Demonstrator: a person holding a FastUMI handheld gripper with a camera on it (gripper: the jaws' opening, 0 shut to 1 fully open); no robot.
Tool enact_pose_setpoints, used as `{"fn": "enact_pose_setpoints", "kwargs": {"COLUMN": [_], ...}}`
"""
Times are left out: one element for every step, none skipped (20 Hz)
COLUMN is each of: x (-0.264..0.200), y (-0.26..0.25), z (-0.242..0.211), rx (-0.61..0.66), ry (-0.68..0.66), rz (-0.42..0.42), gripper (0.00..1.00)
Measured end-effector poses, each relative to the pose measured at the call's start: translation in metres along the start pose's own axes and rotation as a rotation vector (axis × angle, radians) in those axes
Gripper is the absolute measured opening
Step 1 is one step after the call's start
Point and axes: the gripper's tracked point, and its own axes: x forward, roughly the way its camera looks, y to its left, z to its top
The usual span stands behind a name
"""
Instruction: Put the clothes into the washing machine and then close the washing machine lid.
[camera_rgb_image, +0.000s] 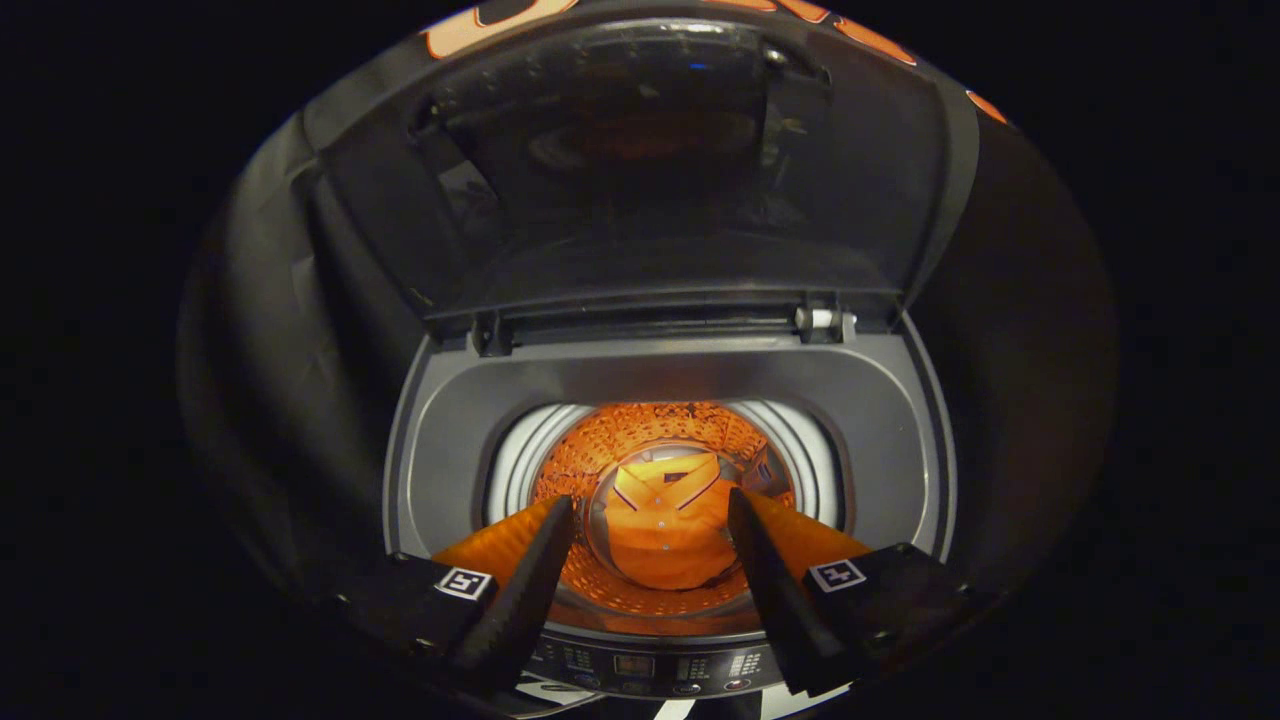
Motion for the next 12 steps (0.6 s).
{"fn": "enact_pose_setpoints", "kwargs": {"x": [-0.008,-0.017,-0.026,-0.034,-0.044,-0.053,-0.062,-0.068,-0.075,-0.082,-0.087,-0.096], "y": [0.003,0.003,0.005,0.006,0.006,0.006,0.005,0.004,0.004,0.002,0.0,0.0], "z": [0.005,0.012,0.021,0.029,0.037,0.045,0.053,0.06,0.067,0.072,0.079,0.086], "rx": [0.002,0.005,0.006,0.007,0.007,0.008,0.006,0.006,0.002,-0.002,-0.007,-0.013], "ry": [-0.011,-0.029,-0.054,-0.076,-0.099,-0.119,-0.139,-0.162,-0.179,-0.202,-0.22,-0.238], "rz": [0.006,0.006,0.013,0.016,0.023,0.028,0.033,0.037,0.044,0.043,0.041,0.041], "gripper": [0.99,0.99,0.99,0.99,0.99,0.99,0.99,0.99,0.99,0.99,0.99,0.99]}}
